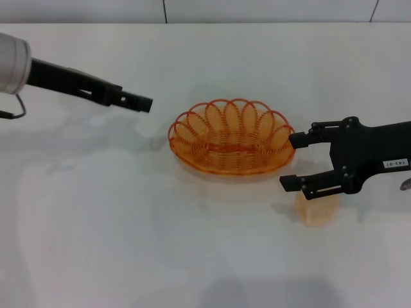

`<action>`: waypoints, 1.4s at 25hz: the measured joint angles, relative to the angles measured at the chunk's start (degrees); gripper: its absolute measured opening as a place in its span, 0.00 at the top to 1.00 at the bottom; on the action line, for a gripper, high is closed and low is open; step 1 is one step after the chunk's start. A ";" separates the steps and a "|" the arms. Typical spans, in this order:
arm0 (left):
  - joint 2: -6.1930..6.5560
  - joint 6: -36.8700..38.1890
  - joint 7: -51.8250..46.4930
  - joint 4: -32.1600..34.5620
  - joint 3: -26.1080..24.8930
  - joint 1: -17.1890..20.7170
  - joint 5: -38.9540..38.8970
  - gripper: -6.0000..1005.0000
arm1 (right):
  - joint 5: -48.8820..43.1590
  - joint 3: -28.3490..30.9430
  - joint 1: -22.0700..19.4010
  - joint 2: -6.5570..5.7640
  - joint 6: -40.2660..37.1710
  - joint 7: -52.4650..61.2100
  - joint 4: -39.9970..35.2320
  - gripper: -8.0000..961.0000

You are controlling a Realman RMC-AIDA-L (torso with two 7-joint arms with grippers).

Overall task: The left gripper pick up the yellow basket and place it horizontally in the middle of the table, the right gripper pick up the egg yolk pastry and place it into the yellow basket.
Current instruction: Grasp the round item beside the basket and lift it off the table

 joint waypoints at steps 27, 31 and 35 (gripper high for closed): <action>-0.64 9.84 14.55 3.22 -0.08 0.24 -2.17 0.13 | -17.96 -0.42 2.52 -0.02 -0.56 10.86 -2.67 0.16; -1.06 9.08 15.03 2.90 -0.04 0.25 -2.42 0.13 | -18.30 -0.80 2.80 -0.01 0.36 10.75 -1.88 0.16; -1.54 8.15 15.20 2.62 0.18 0.24 -2.42 0.13 | -18.53 -1.34 2.91 0.00 1.77 10.43 -1.07 0.16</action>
